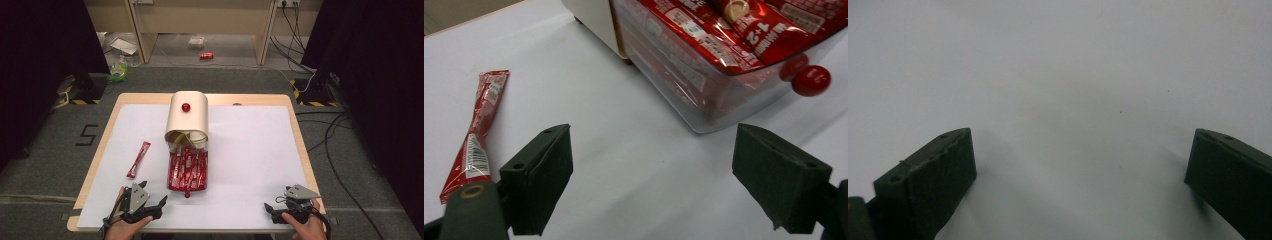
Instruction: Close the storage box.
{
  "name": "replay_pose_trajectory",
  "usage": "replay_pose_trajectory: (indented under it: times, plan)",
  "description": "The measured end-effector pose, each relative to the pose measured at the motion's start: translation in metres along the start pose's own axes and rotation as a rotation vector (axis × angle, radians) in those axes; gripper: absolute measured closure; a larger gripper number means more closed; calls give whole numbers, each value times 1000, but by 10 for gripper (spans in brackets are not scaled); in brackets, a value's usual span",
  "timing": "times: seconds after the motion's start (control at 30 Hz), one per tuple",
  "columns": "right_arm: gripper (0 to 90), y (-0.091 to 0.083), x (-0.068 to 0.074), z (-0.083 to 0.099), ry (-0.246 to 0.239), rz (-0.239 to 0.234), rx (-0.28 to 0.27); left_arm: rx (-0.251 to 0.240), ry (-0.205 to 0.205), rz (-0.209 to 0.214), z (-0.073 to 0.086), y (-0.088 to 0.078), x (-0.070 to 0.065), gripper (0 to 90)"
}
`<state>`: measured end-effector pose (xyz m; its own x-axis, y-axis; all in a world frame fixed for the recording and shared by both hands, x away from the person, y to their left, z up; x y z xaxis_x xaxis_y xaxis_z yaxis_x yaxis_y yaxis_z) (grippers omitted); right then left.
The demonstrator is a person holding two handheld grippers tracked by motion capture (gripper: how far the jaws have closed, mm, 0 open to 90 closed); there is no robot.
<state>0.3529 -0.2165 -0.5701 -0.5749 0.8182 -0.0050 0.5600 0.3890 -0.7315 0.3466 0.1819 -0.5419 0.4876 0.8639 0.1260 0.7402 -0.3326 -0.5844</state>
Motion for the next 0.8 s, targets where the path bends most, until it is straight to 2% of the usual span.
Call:
replay_pose_trajectory:
  times: [0.17,0.23,0.4,0.53,0.6,0.67,0.8]
  plan:
    - [1,0,0,0,0,1,0,4,0,-8,-5,5,2,164]
    - [1,0,0,0,0,0,0,2,-11,6,-6,6,0,164]
    - [1,0,0,0,0,1,0,9,3,11,-8,11,-5,165]
    - [1,0,0,0,2,2,4,13,-15,30,-10,12,-6,143]
    - [1,0,0,0,2,2,2,19,-15,23,-10,12,-5,128]
    - [1,0,0,0,3,2,3,21,1,13,-12,12,-6,125]
    - [1,0,0,0,1,2,2,4,-19,48,-16,13,-9,104]
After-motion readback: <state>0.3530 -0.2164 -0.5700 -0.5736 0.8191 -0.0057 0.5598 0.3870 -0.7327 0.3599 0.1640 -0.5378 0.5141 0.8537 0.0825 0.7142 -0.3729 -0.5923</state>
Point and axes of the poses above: each handheld gripper's, and its own axes: y roughly forward along the jaws, z roughly out of its underside, x roughly to its left, the point moved 10 cm from there along y, roughly forward along the jaws, and after that the axes turned 5 degrees about x, right-handed, at the moved point
